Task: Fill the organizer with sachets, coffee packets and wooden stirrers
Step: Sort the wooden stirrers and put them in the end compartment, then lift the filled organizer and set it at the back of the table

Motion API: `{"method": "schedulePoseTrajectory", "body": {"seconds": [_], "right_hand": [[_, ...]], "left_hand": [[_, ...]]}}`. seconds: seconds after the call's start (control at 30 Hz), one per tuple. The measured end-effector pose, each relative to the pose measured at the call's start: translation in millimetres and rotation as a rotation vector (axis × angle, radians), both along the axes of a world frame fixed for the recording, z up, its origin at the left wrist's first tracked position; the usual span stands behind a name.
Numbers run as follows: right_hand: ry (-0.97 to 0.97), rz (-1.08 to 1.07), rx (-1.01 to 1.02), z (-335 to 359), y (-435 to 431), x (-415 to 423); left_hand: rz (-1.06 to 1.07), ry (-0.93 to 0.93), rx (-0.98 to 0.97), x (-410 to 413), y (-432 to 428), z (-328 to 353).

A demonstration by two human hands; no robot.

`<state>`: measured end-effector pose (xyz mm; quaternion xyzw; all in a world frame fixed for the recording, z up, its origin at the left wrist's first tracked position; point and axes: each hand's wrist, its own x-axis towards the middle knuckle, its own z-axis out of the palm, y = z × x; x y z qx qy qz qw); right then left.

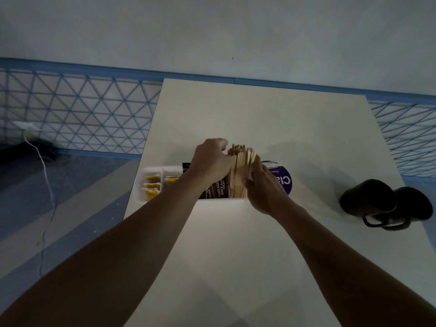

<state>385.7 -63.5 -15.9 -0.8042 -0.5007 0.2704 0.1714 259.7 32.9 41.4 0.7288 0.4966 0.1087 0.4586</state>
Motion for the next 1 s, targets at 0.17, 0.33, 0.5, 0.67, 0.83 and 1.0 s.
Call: {"method": "schedulePoseTrajectory", "body": {"seconds": [0.17, 0.33, 0.5, 0.67, 0.83, 1.0], "right_hand": [[0.024, -0.074, -0.08, 3, -8, 3], [0.088, -0.114, -0.088, 0, -19, 7], [0.138, -0.123, -0.066, -2, -26, 1], [0.232, -0.143, -0.023, -7, -28, -2], [0.288, -0.189, 0.007, -15, -26, -9], [0.339, -0.198, 0.108, -24, -25, -19]], "left_hand": [[0.136, -0.081, 0.034, -18, 3, 5], [0.247, -0.09, 0.117, -44, 2, 8], [0.332, -0.007, 0.231, -85, 5, -1], [0.383, 0.229, 0.212, -132, 11, -26], [0.363, 0.239, 0.01, -165, -5, -46], [0.405, 0.071, -0.1, -171, -23, -63]]}}
